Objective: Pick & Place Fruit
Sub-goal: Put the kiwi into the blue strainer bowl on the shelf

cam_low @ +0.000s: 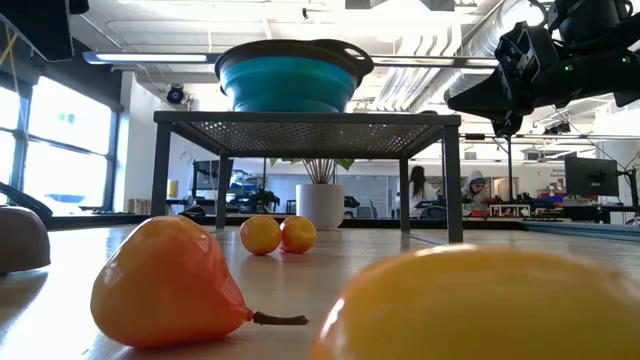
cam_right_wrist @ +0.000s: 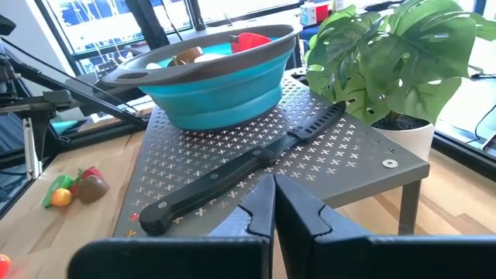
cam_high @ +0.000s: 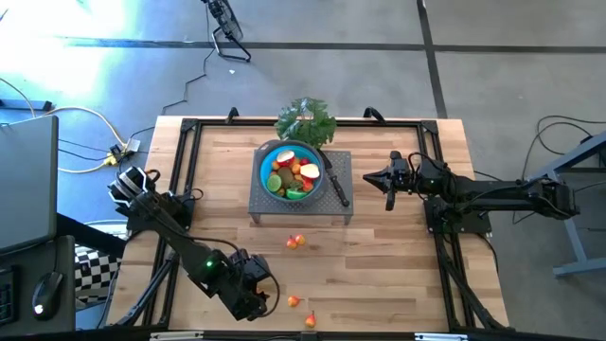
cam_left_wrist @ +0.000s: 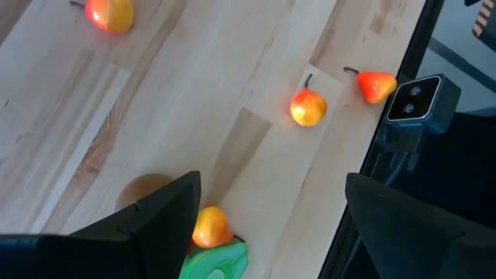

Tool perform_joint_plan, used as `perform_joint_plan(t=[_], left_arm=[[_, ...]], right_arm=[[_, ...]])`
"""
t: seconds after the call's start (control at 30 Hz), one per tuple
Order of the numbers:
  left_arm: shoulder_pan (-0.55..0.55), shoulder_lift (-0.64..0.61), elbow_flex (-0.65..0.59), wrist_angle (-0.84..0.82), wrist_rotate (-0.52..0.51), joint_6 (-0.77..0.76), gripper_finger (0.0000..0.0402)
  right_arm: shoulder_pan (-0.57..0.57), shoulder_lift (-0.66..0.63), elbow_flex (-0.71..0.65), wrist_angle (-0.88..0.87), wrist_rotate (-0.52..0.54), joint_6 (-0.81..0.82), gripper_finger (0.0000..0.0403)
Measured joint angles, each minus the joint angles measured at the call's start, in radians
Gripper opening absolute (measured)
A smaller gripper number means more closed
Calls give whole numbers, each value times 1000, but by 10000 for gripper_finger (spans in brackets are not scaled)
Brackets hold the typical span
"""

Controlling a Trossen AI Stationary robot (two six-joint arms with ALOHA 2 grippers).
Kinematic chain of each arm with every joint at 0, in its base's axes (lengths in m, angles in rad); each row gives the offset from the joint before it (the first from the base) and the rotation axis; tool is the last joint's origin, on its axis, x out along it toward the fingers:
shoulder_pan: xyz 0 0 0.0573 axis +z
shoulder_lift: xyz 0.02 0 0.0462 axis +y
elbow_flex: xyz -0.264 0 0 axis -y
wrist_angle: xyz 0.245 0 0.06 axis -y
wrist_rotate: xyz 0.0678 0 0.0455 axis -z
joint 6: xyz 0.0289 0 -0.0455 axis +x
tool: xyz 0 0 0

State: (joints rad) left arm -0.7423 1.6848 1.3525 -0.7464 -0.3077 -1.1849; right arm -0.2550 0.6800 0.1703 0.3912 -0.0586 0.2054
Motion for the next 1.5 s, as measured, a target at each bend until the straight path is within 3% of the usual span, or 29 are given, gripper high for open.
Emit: perform_joint_plan(t=[0.83, 1.1, 1.27, 1.5], left_arm=[[41, 0, 0, 55, 15, 5, 313], [82, 0, 0, -102, 108, 56, 313], [81, 0, 0, -215, 110, 55, 313], [81, 15, 0, -221, 80, 32, 313]], right_arm=[[0, 0, 0, 0, 4, 0, 2], [0, 0, 0, 0, 4, 0, 2], [0, 0, 0, 0, 4, 0, 2], [0, 0, 0, 0, 4, 0, 2]])
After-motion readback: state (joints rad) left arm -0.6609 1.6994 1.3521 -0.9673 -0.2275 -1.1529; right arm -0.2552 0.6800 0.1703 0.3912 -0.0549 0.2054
